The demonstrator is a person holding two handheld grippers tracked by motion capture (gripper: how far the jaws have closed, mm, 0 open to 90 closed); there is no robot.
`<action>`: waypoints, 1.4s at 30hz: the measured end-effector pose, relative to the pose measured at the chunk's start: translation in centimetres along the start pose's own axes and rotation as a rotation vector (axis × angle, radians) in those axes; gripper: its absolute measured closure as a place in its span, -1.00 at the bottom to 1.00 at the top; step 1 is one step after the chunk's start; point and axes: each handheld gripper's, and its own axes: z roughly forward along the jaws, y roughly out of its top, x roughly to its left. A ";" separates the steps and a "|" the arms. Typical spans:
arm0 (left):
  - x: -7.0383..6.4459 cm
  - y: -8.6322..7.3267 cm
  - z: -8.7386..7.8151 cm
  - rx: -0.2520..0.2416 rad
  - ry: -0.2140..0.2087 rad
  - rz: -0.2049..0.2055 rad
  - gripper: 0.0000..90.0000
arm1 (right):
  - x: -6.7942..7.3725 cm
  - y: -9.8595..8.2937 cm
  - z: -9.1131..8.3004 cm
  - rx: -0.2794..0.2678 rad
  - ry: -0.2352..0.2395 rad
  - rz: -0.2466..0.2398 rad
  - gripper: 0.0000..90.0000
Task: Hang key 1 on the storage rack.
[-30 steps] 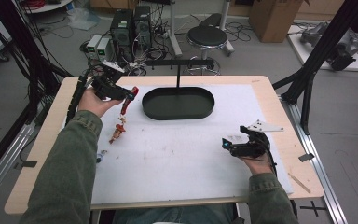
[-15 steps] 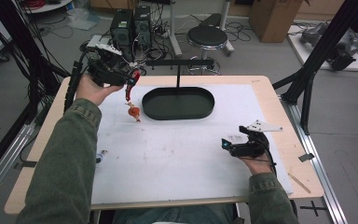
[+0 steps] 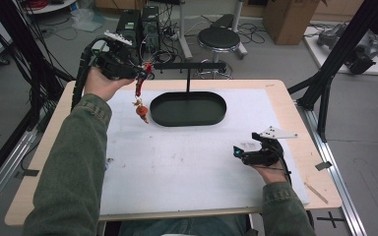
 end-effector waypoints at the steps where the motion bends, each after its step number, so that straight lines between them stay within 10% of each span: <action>1: 0.0 0.2 0.2 0.003 0.004 0.006 0.66 | 0.0 0.0 0.0 0.000 0.000 0.002 -0.98; 42: -1.4 8.6 4.5 -0.084 0.023 0.036 0.66 | -0.4 0.0 -0.2 -0.004 -0.001 0.011 -0.98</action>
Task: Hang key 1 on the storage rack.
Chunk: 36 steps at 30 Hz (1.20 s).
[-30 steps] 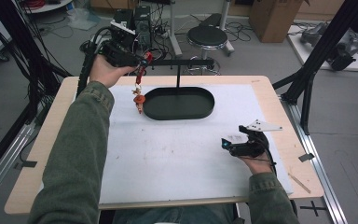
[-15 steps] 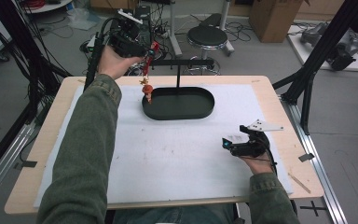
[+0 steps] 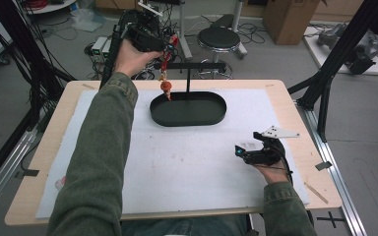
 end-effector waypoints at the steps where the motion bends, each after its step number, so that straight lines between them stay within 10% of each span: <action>1: -0.1 0.0 0.3 0.000 -0.005 0.001 0.67 | -0.1 0.0 0.0 -0.002 0.000 -0.004 -0.98; 36: 1.0 1.1 6.1 -0.004 -0.018 -0.103 0.67 | -0.3 -0.2 -0.2 -0.009 0.005 0.004 -0.98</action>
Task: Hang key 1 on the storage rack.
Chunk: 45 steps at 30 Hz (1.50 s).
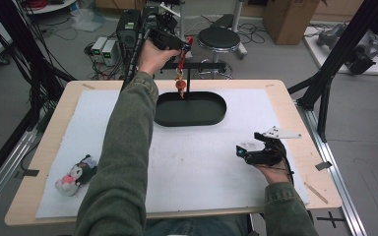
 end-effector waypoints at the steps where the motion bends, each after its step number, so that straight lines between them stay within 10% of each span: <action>1: 0.2 -0.1 0.2 0.003 0.002 -0.020 0.67 | 0.0 0.0 0.0 0.000 -0.001 0.000 -0.98; 11: 1.7 -0.4 1.6 -0.043 0.043 -0.070 0.67 | 0.1 0.0 0.5 0.011 0.020 -0.004 -0.98; 18: 0.9 -0.3 1.8 -0.032 0.048 0.044 0.58 | 0.0 0.0 0.3 0.013 0.026 0.013 -0.98; 23: -0.4 0.0 1.1 -0.071 0.166 0.139 -0.37 | 0.0 -0.1 0.3 0.018 0.025 0.013 -0.98; 30: -0.8 0.3 -0.1 -0.101 0.136 0.126 -0.85 | 0.0 -0.1 0.0 0.019 0.024 0.022 -0.98; 45: -0.2 -2.0 -3.2 -0.054 0.083 0.076 -0.87 | -0.2 -0.1 -0.1 0.007 0.019 0.029 -0.98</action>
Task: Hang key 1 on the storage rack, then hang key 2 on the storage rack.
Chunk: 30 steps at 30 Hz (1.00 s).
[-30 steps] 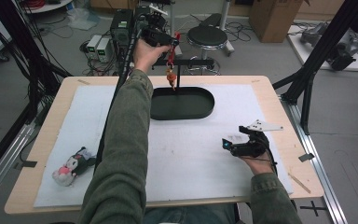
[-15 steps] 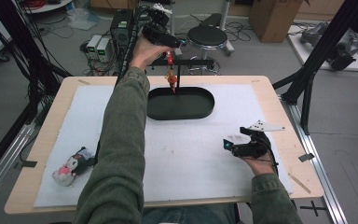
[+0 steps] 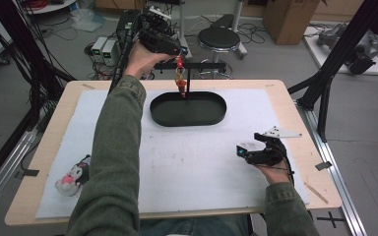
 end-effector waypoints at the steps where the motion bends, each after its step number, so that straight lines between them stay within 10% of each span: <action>1: 0.1 -0.3 -0.2 0.003 0.007 -0.004 -0.87 | 0.0 0.0 0.0 -0.003 0.001 0.001 -0.98; 30: 0.1 -8.6 -6.3 0.071 -0.024 -0.006 -0.85 | 0.2 0.1 -0.1 -0.007 -0.004 -0.014 -0.98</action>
